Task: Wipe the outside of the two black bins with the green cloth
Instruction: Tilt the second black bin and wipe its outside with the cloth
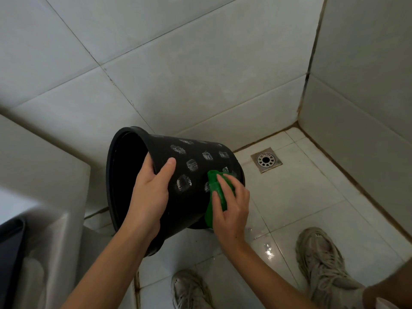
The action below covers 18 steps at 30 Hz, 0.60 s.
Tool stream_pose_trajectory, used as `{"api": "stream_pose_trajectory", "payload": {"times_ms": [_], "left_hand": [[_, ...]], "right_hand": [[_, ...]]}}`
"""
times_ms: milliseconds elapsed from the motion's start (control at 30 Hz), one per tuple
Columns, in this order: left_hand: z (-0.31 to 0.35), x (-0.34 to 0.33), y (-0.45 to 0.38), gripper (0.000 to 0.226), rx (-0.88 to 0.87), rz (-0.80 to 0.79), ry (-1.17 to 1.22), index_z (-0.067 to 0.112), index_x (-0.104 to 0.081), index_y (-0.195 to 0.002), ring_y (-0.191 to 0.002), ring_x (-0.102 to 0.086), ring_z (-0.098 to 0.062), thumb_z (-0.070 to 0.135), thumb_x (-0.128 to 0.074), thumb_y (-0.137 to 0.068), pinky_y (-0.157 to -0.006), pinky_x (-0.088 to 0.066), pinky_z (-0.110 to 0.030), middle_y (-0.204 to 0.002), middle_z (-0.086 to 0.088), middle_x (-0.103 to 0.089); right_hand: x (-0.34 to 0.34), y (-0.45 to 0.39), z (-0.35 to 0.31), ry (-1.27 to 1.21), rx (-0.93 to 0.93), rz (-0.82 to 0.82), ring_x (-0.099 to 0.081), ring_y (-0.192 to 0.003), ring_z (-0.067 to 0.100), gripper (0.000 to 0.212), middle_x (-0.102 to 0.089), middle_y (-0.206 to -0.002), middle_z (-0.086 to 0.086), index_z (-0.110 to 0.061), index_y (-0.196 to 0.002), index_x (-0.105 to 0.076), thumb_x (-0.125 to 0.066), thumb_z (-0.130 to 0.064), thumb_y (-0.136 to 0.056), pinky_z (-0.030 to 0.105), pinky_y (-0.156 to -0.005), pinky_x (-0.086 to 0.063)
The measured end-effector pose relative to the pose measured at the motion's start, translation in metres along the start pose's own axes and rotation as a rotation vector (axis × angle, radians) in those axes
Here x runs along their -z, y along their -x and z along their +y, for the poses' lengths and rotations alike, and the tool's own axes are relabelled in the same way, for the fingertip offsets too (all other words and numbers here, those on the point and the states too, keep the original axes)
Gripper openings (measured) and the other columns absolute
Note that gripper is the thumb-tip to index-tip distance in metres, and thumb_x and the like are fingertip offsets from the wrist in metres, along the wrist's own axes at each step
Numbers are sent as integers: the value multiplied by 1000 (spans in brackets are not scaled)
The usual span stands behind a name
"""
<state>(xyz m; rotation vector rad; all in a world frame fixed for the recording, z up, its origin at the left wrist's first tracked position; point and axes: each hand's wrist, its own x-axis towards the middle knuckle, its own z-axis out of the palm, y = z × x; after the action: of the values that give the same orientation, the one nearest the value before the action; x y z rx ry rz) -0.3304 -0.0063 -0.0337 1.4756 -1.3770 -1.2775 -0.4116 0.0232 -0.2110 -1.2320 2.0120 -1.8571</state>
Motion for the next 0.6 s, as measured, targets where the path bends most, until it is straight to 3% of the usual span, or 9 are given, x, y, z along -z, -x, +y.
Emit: {"api": "stream_pose_trajectory", "payload": {"times_ms": [167, 367, 533, 600], "left_hand": [[3, 3, -4, 21, 22, 1, 66, 34, -61, -116, -94, -72, -9, 26, -51, -99, -79, -56, -33, -105, 10, -74], [3, -2, -6, 18, 32, -13, 98, 34, -61, -111, -89, -72, -7, 25, -52, -99, -70, -58, -26, -101, 12, -75], [7, -1, -8, 16, 42, -20, 129, 35, -61, -103, -79, -73, -5, 23, -50, -99, -62, -57, -24, -88, 16, -75], [6, -1, -7, 17, 47, -23, 130, 35, -62, -107, -82, -73, -6, 24, -51, -99, -61, -57, -23, -92, 15, -75]], "right_hand": [[-4, 17, -15, -7, 206, -28, -45, -112, 18, 32, -49, -128, 2, -22, -129, -52, -44, -31, -99, 10, -101, -28], [-9, -9, 0, 17, -76, 24, -44, -113, 12, 39, -54, -127, -1, -31, -131, -48, -48, -29, -92, 11, -89, -33], [-5, -2, -13, 8, 141, -30, -45, -111, 12, 37, -57, -124, 0, -24, -126, -55, -52, -22, -90, 8, -95, -33], [-6, -14, -8, 7, 67, -32, -45, -111, 11, 37, -57, -124, -4, -27, -126, -54, -51, -25, -89, 12, -90, -35]]}}
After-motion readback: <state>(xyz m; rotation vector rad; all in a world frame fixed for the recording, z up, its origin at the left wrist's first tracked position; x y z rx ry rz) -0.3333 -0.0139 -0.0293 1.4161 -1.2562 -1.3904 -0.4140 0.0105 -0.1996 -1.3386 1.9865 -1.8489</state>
